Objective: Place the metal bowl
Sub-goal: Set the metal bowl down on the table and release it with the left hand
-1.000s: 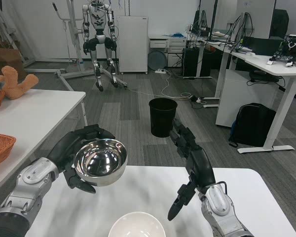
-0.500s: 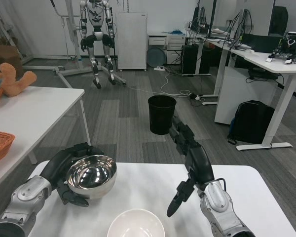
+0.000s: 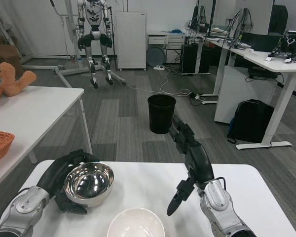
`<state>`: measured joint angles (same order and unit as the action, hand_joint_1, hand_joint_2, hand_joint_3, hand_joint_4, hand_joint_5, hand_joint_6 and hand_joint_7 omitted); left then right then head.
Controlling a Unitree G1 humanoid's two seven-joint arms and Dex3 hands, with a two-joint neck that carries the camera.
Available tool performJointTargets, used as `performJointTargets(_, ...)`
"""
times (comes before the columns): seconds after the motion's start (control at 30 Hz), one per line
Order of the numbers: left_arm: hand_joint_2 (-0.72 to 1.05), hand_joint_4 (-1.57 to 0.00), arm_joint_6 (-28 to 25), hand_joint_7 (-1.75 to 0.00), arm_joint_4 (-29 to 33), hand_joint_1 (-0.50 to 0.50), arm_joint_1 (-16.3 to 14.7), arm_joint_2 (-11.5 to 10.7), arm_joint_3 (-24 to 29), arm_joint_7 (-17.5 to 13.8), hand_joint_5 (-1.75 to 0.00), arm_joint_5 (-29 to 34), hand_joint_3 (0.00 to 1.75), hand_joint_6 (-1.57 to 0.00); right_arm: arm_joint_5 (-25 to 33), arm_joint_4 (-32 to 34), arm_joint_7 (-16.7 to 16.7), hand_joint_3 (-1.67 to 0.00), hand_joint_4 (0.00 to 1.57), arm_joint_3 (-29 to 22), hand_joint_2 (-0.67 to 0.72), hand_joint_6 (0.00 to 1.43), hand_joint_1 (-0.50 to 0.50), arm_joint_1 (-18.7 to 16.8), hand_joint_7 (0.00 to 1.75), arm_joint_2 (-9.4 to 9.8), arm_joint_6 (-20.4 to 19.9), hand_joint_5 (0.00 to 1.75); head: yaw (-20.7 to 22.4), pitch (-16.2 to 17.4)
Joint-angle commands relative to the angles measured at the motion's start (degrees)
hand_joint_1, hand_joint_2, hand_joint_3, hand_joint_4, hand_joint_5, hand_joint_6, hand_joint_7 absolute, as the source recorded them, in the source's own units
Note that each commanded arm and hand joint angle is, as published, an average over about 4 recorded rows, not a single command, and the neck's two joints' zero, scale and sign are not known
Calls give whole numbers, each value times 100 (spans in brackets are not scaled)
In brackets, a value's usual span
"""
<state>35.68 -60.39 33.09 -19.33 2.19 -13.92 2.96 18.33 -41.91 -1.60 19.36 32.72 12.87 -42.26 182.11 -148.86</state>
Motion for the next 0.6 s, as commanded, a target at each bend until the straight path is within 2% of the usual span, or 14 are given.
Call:
performJointTargets(0.03,78,-147,86,-162,-120,-43,-123,-106,-67,100,-175,12,127,-132,56,-23,-25,0,0,-20,63,0,-43,92,0,-3,-46,0,-24,16)
performJointTargets(0.1,91,-140,152,-154,-164,-44,-125,-110,-118,174,-175,16,131,-131,56,-28,-25,0,0,-20,66,0,-44,103,0,-3,-46,0,-44,1)
performJointTargets(0.17,91,-128,222,-145,-197,-47,-127,-115,-159,236,-175,21,135,-131,56,-32,-25,0,0,-20,66,0,-43,114,0,-1,-46,0,-52,-6)
performJointTargets(0.27,76,-57,275,-122,-247,-48,-127,-123,-194,240,-169,25,133,-117,56,-45,-25,0,0,-20,63,0,-42,127,0,5,-46,0,-49,-9)
performJointTargets(0.3,69,-29,273,-112,-250,-48,-127,-128,-197,218,-154,25,129,-110,56,-45,-25,0,0,-20,63,0,-43,129,0,5,-46,0,-50,-9)
performJointTargets(0.4,60,-2,273,-86,-245,-48,-127,-137,-214,148,-77,25,127,-92,61,-45,-29,0,0,-24,66,0,-44,133,0,5,-46,0,-46,-16)
performJointTargets(0.43,60,0,268,-80,-243,-48,-127,-150,-243,100,-62,49,127,-86,63,-47,-31,0,0,-27,66,0,-43,140,0,5,-46,0,-39,-26)
performJointTargets(0.53,49,0,237,-52,-236,-48,-127,-198,-381,-76,-15,245,94,-48,65,-54,-38,0,0,-29,65,0,-42,160,0,10,-46,0,-15,-60)
performJointTargets(0.57,45,0,213,-42,-232,-48,-127,-209,-460,-144,-3,372,79,-32,65,-54,-40,0,0,-27,63,0,-42,166,0,12,-46,0,-10,-69)
performJointTargets(0.6,43,0,189,-38,-228,-49,-127,-220,-539,-212,0,500,70,-25,65,-54,-42,0,0,-24,63,0,-42,173,0,14,-46,0,-8,-72)
